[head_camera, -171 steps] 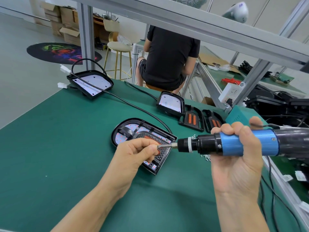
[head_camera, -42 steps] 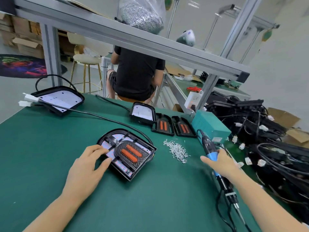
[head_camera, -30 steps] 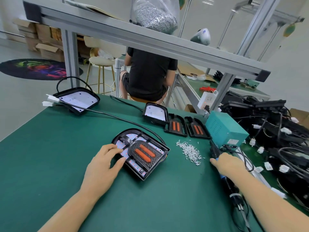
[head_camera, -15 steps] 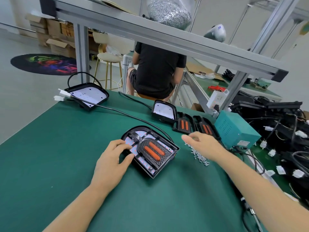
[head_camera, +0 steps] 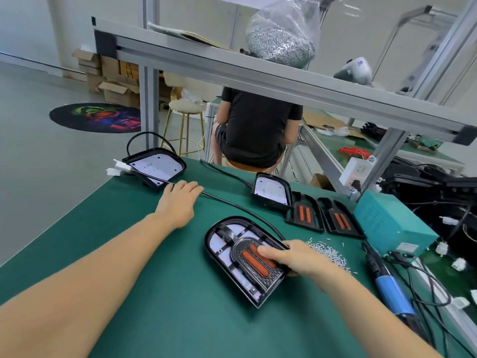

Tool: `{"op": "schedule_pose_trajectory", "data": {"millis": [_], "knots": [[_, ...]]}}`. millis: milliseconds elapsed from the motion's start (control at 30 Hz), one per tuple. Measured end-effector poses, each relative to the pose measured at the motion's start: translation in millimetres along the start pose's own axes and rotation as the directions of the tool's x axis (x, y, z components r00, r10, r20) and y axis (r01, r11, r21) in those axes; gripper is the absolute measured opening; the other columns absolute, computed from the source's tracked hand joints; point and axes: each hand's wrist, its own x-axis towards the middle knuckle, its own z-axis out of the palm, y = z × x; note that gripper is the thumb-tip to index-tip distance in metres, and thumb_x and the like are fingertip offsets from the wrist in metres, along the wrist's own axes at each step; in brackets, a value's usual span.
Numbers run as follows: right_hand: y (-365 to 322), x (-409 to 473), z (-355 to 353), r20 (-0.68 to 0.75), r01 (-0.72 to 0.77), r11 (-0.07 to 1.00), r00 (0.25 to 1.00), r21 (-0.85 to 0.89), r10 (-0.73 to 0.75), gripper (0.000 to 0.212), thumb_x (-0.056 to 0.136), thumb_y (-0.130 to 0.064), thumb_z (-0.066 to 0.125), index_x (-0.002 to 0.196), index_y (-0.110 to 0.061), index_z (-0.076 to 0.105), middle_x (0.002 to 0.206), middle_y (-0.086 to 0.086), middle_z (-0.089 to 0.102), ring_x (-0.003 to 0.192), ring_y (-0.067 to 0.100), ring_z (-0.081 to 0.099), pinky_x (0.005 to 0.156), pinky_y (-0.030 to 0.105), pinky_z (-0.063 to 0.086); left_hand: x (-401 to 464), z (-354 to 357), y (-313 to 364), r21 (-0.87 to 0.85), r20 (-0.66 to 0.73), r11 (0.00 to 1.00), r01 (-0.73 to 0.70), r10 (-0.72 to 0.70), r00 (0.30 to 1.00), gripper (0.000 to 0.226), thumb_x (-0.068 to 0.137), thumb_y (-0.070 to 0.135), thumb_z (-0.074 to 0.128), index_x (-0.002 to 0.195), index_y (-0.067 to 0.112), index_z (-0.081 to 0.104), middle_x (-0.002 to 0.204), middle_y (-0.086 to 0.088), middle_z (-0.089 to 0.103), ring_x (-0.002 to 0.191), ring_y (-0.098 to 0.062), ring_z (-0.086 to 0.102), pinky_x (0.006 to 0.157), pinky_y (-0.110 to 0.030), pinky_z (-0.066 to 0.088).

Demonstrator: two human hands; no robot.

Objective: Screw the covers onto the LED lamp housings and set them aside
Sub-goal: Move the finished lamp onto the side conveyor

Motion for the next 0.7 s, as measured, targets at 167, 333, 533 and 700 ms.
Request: {"op": "schedule_pose_trajectory", "data": {"millis": [167, 333, 533, 700], "knots": [[11.1, -2.6, 8.4, -0.038, 0.084, 0.991, 0.996, 0.102, -0.081, 0.047, 0.071, -0.06, 0.076, 0.09, -0.017, 0.073, 0.082, -0.009, 0.076, 0.077, 0.005, 0.07, 0.076, 0.021, 0.05, 30.8, 0.9, -16.1, 0.099, 0.179, 0.995, 0.027, -0.044, 0.983, 0.067, 0.093, 0.007, 0.034, 0.152, 0.022, 0.006, 0.159, 0.001, 0.011, 0.145, -0.025, 0.007, 0.116, -0.051, 0.006], [16.3, -0.1, 9.2, -0.038, 0.093, 0.988, 0.995, 0.124, -0.089, 0.054, 0.068, -0.062, 0.077, 0.095, -0.015, 0.074, 0.086, -0.006, 0.077, 0.083, 0.01, 0.072, 0.086, 0.027, 0.052, 36.6, 10.5, -22.2, 0.191, 0.106, 0.98, 0.047, -0.068, 0.992, 0.046, 0.094, 0.013, 0.04, 0.139, 0.023, 0.039, 0.134, -0.002, 0.048, 0.127, -0.023, 0.039, 0.112, -0.045, 0.018], [15.5, -2.4, 9.4, -0.03, 0.093, 0.985, 0.996, 0.142, -0.089, 0.048, 0.071, -0.062, 0.076, 0.091, -0.018, 0.075, 0.084, -0.009, 0.076, 0.079, 0.006, 0.071, 0.08, 0.023, 0.05, 19.7, 10.1, -27.0, -0.078, -0.125, 0.995, 0.059, -0.069, 0.99, 0.028, 0.1, 0.023, 0.041, 0.12, 0.022, 0.06, 0.11, -0.001, 0.059, 0.1, -0.026, 0.057, 0.081, -0.032, 0.037], [20.7, -5.3, 14.0, -0.104, 0.095, 0.976, 0.992, 0.196, -0.076, 0.055, 0.071, -0.063, 0.075, 0.098, -0.015, 0.073, 0.092, -0.005, 0.076, 0.089, 0.012, 0.071, 0.092, 0.03, 0.051, -13.1, -6.8, -22.0, -0.497, -0.293, 0.865, 0.07, -0.243, 0.925, 0.022, 0.095, 0.02, 0.052, 0.112, 0.019, 0.066, 0.1, -0.002, 0.067, 0.094, -0.029, 0.059, 0.076, -0.036, 0.045]]}}
